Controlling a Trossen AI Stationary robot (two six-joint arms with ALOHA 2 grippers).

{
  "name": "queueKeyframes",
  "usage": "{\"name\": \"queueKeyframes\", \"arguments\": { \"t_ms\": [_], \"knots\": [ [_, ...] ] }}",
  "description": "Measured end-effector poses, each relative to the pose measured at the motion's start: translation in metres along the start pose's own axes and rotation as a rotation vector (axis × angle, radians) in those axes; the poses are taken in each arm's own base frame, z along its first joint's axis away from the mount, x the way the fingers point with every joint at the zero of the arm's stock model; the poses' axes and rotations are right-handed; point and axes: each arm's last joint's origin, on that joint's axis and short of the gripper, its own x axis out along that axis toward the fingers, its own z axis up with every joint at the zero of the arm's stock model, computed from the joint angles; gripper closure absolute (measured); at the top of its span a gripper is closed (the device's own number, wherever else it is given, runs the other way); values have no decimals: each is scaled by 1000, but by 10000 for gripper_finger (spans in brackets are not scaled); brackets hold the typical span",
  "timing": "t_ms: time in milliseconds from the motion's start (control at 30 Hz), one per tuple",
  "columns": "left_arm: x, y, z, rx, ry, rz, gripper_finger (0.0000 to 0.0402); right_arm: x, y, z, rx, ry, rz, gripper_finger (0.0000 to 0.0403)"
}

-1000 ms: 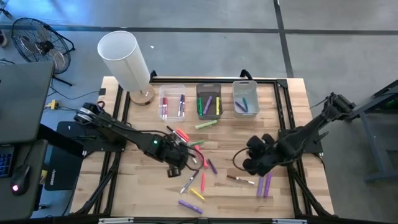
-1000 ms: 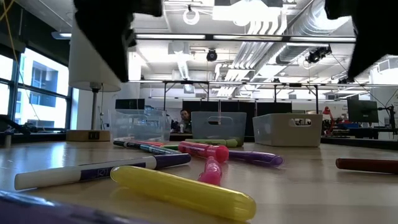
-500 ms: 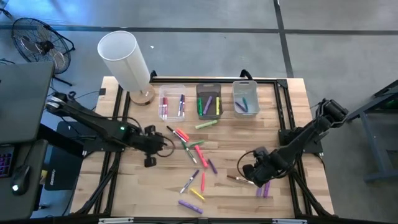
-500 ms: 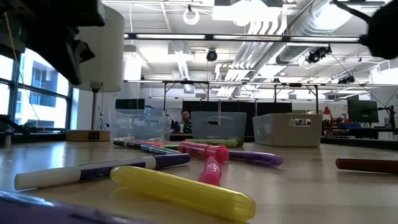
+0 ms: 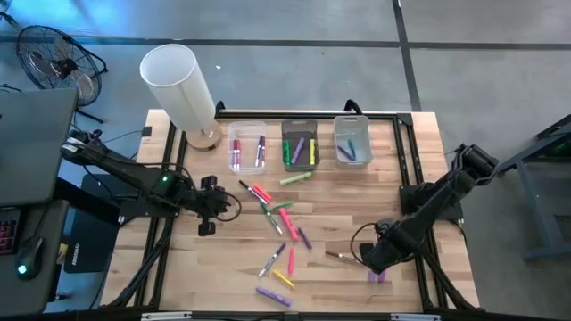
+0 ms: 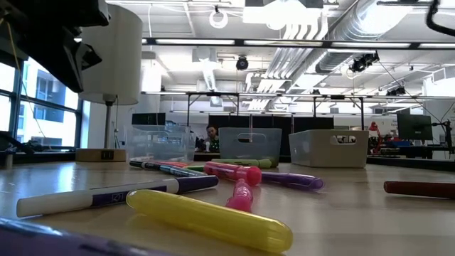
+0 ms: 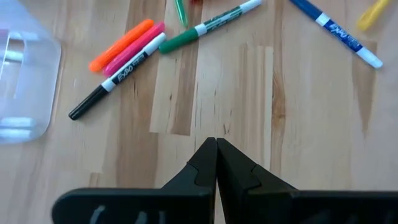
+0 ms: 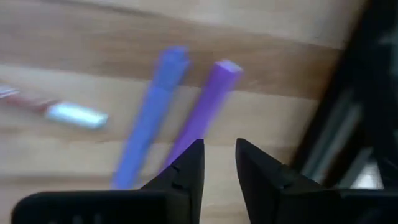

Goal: Pick & Place Markers
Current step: Put the purple highlighter into the black bin

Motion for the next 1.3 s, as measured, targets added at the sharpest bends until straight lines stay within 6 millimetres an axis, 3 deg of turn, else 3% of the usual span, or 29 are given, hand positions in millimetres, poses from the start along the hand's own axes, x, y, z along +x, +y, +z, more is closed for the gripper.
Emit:
{"name": "queueKeyframes", "arguments": {
  "t_ms": [333,733,967,1067,1233,1300],
  "knots": [
    [0,0,0,17,-2,-1,401,22,10,-3,12,-53,-67,289],
    [0,0,0,16,-3,-2,401,52,20,-9,9,-89,-132,289],
    [0,-2,4,17,-45,-18,401,58,16,-19,-23,-103,-123,289],
    [0,-2,6,33,-60,-17,401,59,13,-21,-52,-128,-118,301],
    [-1,-3,9,-4,-92,-20,401,62,6,-14,-70,-140,-126,354],
    [-1,-4,10,-34,-100,-34,401,57,3,-12,-84,-155,-122,354]
  ]
}}
